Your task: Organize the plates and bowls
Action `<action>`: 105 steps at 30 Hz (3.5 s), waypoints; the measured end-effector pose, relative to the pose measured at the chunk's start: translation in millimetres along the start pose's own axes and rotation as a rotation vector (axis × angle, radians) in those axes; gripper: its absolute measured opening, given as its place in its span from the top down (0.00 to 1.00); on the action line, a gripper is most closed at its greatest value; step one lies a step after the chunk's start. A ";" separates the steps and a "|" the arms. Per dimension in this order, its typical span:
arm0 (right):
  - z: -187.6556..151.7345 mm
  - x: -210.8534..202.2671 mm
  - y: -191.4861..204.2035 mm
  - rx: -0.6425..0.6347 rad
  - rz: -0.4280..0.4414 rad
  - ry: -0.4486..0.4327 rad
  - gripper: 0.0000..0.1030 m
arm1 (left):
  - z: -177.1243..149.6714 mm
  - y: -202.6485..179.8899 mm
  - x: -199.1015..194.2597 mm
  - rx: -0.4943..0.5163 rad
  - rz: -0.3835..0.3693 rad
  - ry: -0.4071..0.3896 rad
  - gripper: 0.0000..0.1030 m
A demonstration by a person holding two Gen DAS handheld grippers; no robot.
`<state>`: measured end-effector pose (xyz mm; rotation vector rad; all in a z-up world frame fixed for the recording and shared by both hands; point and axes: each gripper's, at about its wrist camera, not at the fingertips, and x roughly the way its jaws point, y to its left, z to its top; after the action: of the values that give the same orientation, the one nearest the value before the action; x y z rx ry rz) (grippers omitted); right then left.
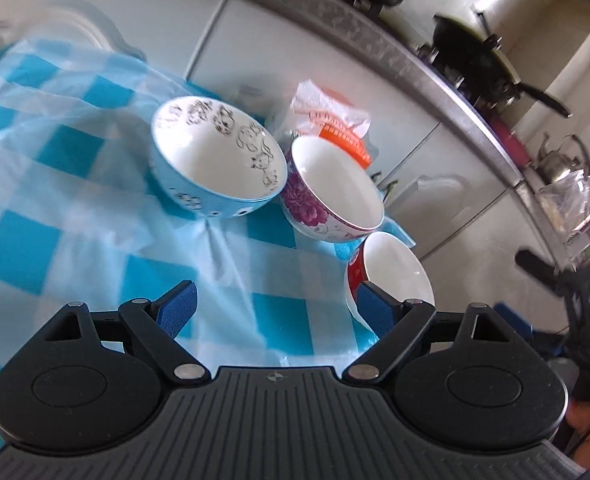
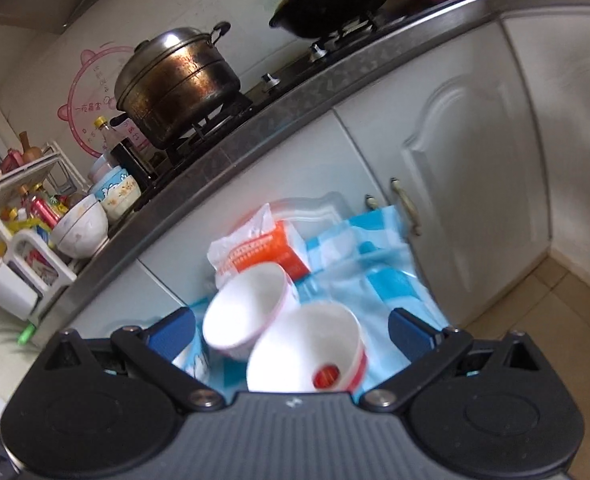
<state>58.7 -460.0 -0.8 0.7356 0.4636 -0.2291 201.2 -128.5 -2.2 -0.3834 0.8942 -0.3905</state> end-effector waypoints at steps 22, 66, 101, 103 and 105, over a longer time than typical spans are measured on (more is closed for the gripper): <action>75.2 157.3 -10.5 0.127 0.243 0.379 0.19 | 60.8 -60.9 94.9 -0.229 0.041 0.054 0.00; 54.5 198.3 -12.2 0.095 0.232 0.489 0.38 | 58.8 -51.1 168.0 -0.237 0.210 0.028 0.64; -21.9 94.9 72.7 0.124 0.358 0.379 0.38 | 22.9 13.4 -15.4 -0.083 0.159 -0.104 0.65; -36.2 94.7 82.2 0.106 0.366 0.397 0.38 | 14.5 27.0 -26.5 -0.085 0.169 -0.118 0.65; -52.0 94.8 90.8 0.092 0.367 0.419 0.38 | 4.6 40.7 -38.4 -0.072 0.182 -0.136 0.65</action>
<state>157.3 -362.3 -26.6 0.9489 0.7065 0.2560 189.9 -74.2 6.8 -0.3870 0.8038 -0.1628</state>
